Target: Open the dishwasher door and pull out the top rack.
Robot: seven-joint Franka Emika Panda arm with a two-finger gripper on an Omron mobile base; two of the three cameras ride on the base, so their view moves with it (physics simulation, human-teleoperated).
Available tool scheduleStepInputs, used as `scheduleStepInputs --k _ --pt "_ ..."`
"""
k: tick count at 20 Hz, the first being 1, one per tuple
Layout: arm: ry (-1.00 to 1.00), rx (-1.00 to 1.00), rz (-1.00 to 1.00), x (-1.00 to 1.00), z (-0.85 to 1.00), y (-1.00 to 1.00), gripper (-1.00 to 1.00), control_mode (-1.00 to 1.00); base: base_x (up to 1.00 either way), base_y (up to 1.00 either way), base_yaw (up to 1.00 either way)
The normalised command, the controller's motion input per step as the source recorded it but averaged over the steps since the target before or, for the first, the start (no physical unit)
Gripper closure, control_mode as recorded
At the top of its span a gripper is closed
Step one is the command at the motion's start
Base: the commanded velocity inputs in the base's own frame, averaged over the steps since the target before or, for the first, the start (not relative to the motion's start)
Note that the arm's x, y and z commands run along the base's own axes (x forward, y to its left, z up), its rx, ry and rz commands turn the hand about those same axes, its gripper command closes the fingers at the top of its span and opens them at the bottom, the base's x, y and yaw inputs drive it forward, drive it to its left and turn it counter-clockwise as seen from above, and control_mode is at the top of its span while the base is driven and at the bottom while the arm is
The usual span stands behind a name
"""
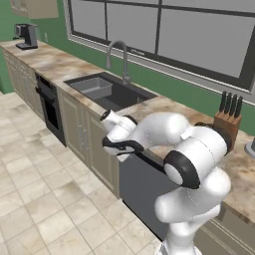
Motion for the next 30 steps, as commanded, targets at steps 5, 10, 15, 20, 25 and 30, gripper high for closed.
scheduleStepInputs --k 5,10,15,20,25,30 --pt "0.25 -0.2 0.0 0.55 -0.77 0.0 -1.0 -1.0 0.0 0.0 0.0" --pt "0.08 -0.34 -0.01 0.03 -0.93 0.0 -1.0 -1.0 0.0 0.0 0.0" --pt "0.0 -0.28 -0.09 0.12 -0.47 -0.16 -1.0 -1.0 0.0 0.0 0.0" --pt "0.0 -0.16 -0.14 0.17 -0.09 -0.38 -1.0 -1.0 0.0 0.0 0.0" --pt "-0.04 -0.18 -0.16 0.23 -0.1 -0.31 -1.0 -1.0 0.0 0.0 0.0" --pt "-0.05 -0.16 -0.15 0.09 -0.08 -0.26 -1.0 -1.0 0.0 0.0 0.0"
